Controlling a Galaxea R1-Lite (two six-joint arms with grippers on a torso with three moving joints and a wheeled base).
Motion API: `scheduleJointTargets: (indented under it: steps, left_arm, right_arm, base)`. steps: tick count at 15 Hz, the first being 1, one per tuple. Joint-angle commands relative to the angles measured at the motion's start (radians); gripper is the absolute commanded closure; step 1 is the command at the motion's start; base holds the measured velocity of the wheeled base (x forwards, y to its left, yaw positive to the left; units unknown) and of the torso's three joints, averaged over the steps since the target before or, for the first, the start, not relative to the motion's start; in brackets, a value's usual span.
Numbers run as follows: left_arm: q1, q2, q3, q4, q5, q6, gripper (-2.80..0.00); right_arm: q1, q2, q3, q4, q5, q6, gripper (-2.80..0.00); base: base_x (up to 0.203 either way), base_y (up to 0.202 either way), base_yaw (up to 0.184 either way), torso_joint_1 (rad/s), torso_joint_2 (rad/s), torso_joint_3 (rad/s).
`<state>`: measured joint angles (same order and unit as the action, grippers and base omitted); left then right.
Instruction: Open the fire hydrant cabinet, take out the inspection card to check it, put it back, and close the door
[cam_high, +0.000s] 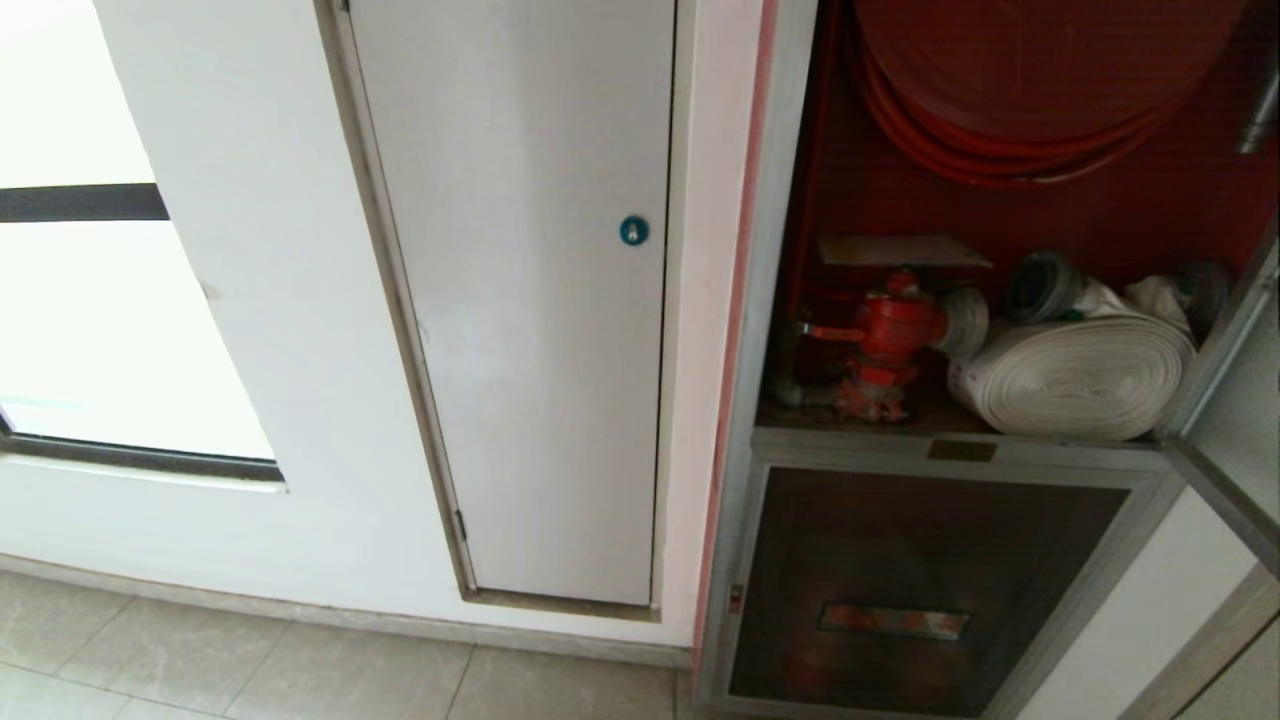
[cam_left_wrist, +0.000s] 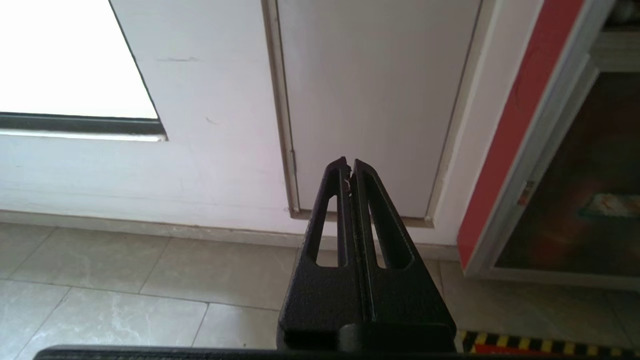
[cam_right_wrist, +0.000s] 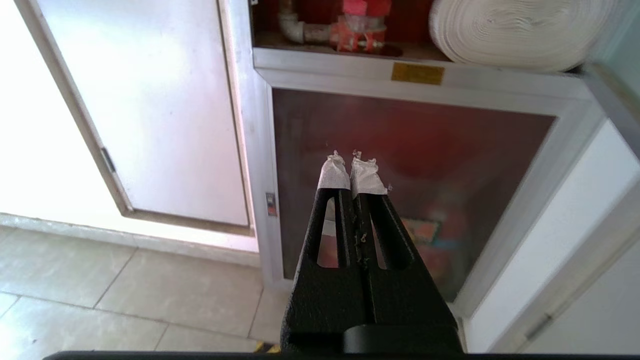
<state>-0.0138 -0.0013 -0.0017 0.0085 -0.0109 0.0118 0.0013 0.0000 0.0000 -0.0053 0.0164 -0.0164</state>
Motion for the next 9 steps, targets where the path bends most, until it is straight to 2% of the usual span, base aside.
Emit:
scheduleJointTargets:
  steps: [1, 9]
  left_arm:
    - [0.000, 0.000, 0.000, 0.001, 0.000, 0.000, 0.00]
    - [0.000, 0.001, 0.000, 0.001, 0.000, 0.000, 0.00]
  right_arm:
    - [0.000, 0.000, 0.004, -0.001, 0.000, 0.000, 0.00]
    - [0.000, 0.000, 0.005, -0.001, 0.000, 0.000, 0.00]
  base:
    - [-0.199, 0.000, 0.000, 0.002, 0.01, 0.003]
    - [-0.191, 0.000, 0.001, 0.001, 0.00, 0.000]
